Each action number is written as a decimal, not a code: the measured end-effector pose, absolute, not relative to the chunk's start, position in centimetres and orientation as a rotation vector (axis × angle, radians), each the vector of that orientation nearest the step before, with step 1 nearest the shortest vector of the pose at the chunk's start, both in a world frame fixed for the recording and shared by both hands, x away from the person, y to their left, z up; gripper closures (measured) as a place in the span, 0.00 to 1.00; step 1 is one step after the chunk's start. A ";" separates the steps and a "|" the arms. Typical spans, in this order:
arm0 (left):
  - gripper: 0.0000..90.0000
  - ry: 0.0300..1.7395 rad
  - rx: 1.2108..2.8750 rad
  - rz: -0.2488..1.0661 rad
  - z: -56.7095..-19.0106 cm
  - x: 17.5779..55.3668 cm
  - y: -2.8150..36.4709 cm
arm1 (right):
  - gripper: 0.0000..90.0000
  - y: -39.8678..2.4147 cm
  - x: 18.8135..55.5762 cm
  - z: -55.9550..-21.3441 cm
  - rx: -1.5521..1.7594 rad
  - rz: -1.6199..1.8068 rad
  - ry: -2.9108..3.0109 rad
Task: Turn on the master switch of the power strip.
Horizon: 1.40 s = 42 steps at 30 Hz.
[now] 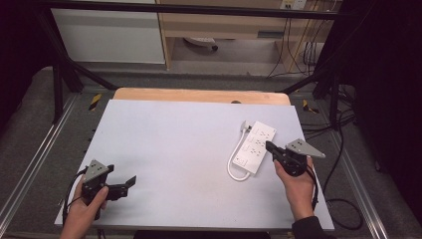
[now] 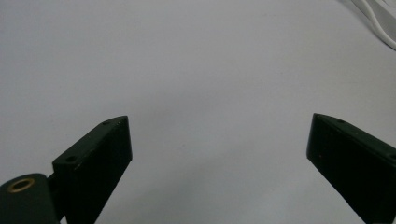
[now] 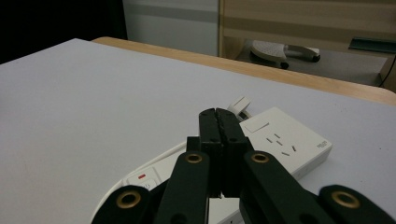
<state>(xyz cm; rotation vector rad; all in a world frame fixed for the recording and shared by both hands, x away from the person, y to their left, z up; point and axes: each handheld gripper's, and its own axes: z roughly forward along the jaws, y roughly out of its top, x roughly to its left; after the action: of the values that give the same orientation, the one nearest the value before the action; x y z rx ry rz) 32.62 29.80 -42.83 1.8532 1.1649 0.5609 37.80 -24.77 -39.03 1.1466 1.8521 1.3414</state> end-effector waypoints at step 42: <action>0.08 1.168 1.865 0.567 -42.8 32.7 29.8 | 1.00 -21.1 40.2 -41.3 1.129 1.388 2.007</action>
<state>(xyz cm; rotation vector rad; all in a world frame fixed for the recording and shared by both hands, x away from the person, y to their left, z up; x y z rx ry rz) 32.70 29.79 -42.85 1.8653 1.1677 0.5674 40.18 -21.10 -41.33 1.1292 2.0070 1.3876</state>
